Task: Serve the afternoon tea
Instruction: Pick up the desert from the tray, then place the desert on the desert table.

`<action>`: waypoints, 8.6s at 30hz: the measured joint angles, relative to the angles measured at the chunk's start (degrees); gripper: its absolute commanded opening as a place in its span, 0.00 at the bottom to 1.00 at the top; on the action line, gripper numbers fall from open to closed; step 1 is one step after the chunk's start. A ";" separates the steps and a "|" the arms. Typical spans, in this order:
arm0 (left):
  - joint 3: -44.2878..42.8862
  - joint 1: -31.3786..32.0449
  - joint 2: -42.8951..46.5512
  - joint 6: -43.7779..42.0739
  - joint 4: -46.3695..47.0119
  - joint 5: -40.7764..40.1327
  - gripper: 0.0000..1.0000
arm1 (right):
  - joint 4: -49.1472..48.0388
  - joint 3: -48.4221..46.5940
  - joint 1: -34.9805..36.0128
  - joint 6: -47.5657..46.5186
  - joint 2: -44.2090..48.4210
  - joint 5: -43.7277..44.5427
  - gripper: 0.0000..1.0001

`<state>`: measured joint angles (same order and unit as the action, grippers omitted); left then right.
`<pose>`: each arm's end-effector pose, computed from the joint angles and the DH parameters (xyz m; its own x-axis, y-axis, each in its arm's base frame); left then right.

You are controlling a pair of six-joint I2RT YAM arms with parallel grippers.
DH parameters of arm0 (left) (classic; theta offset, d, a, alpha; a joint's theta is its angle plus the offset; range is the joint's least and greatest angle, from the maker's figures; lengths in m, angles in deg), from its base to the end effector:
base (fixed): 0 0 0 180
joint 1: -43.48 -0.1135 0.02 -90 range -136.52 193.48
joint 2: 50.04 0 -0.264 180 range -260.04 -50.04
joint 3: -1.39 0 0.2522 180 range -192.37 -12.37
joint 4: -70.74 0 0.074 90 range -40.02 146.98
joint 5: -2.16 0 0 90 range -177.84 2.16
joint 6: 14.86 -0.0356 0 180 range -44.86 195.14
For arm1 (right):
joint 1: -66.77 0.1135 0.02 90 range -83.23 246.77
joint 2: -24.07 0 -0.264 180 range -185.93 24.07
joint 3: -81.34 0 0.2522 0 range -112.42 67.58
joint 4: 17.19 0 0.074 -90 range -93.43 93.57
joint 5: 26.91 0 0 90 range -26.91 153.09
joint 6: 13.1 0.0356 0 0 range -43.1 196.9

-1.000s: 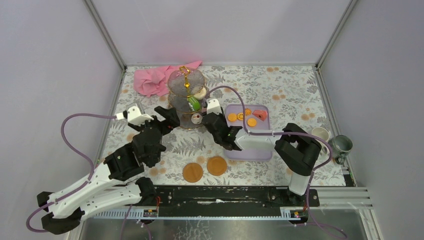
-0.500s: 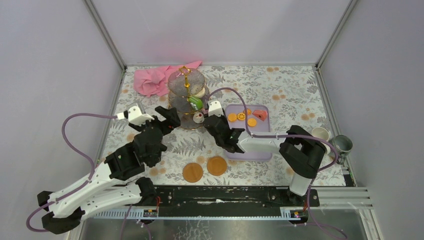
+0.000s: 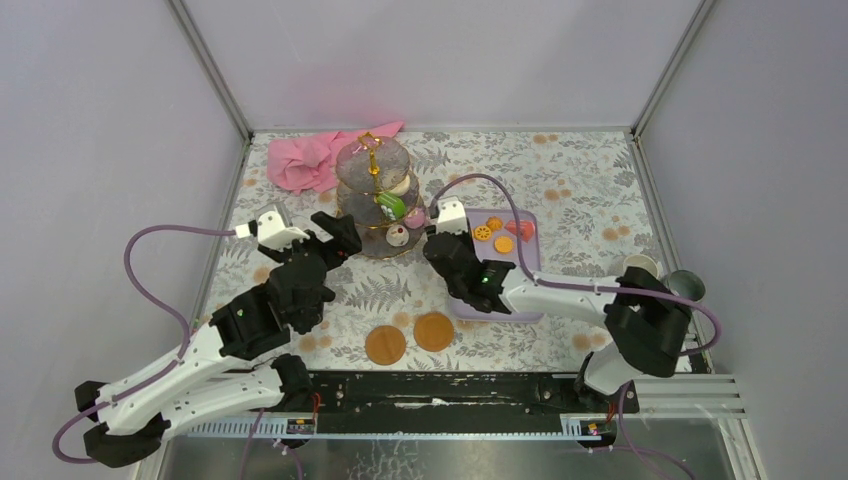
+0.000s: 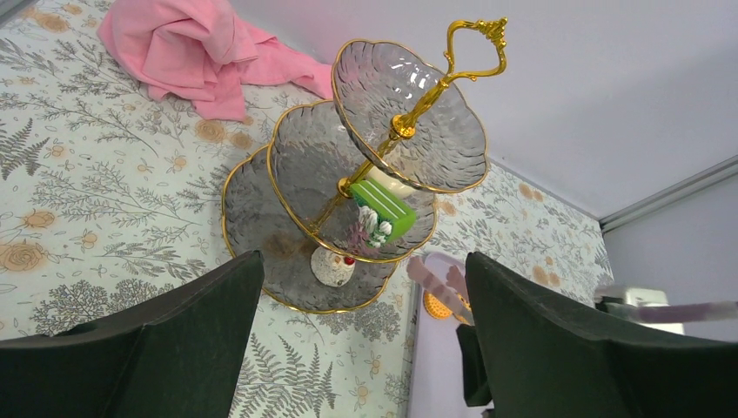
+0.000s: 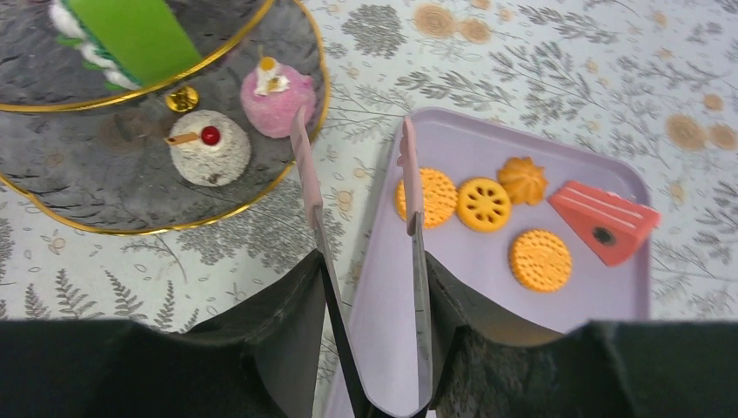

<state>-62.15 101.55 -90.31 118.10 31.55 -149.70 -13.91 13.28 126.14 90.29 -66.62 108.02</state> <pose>0.0994 -0.1001 0.3589 -0.0733 -0.4901 -0.8686 -0.1341 0.8679 -0.4783 0.1975 0.2842 0.2371 -0.2827 -0.1557 -0.9465 -0.2262 0.9697 -0.0919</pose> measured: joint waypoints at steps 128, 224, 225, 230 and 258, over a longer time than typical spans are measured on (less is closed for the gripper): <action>-0.24 0.00 -2.29 -2.69 2.49 1.09 0.93 | 29.97 6.34 -2.36 9.60 24.65 0.13 0.00; -2.38 0.00 3.17 -8.37 0.20 -2.62 0.93 | 1.09 -20.85 8.50 7.76 -8.07 -2.01 0.00; -2.38 0.00 3.15 -8.44 0.26 -2.62 0.93 | 0.72 -20.70 8.48 7.93 -8.09 -1.97 0.00; -2.36 0.00 2.95 -8.68 0.59 -2.62 0.93 | -1.09 -19.85 8.44 8.96 -8.37 -1.25 0.00; -1.09 0.00 2.73 -9.75 1.81 -2.62 0.93 | -10.03 -16.35 8.39 14.34 -11.74 3.89 0.00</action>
<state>-63.24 101.55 -87.57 108.35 33.37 -152.33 -23.94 -3.07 134.54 104.62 -78.36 111.91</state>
